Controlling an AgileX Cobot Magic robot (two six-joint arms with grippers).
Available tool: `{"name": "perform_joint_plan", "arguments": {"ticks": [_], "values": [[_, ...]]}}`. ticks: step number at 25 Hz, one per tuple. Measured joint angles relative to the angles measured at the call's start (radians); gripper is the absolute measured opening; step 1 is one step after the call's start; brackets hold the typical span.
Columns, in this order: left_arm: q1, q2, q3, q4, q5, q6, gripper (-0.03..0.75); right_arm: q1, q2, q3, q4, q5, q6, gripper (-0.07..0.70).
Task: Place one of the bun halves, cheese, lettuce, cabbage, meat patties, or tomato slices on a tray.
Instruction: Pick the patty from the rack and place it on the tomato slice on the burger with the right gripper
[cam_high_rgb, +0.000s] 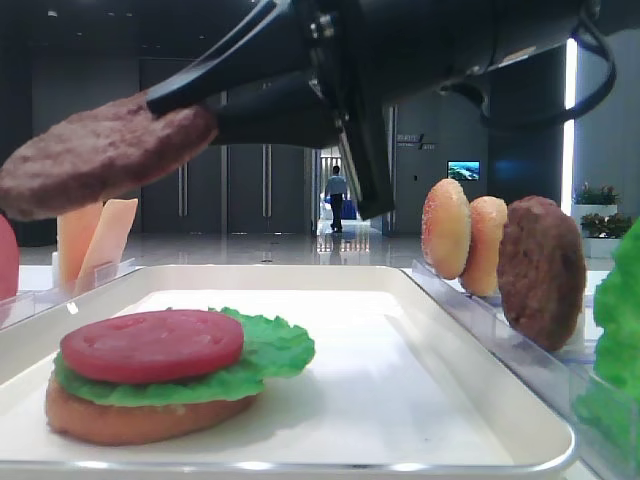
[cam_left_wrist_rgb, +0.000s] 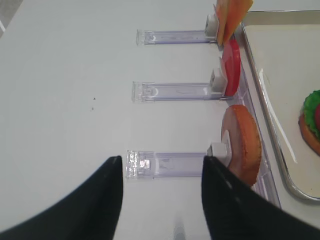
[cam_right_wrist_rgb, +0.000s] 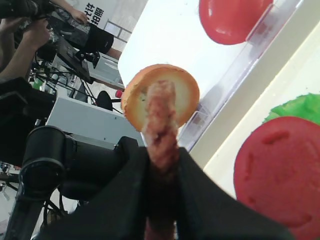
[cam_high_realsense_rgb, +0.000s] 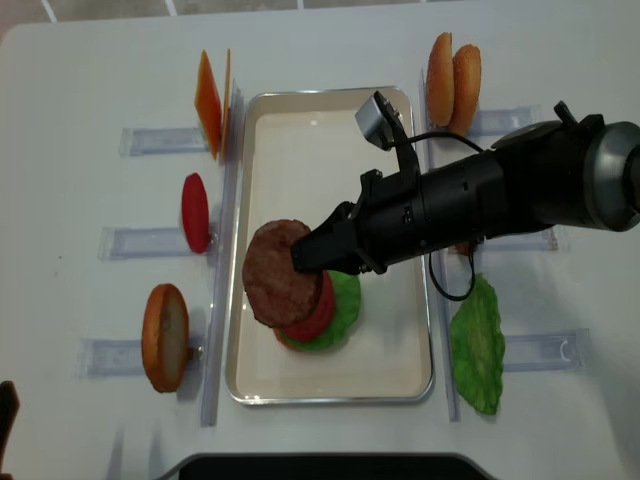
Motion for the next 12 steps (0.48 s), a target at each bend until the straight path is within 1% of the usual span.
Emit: {"name": "perform_joint_plan", "arguments": {"ticks": [8,12], "values": [[0.0,0.0,0.0,0.0,0.0,0.0,0.391,0.018,0.074,0.0,0.028,-0.002,-0.041,0.097],[0.0,0.0,0.0,0.0,0.0,0.0,0.391,0.018,0.09,0.0,0.029,-0.025,-0.067,0.097]]}}
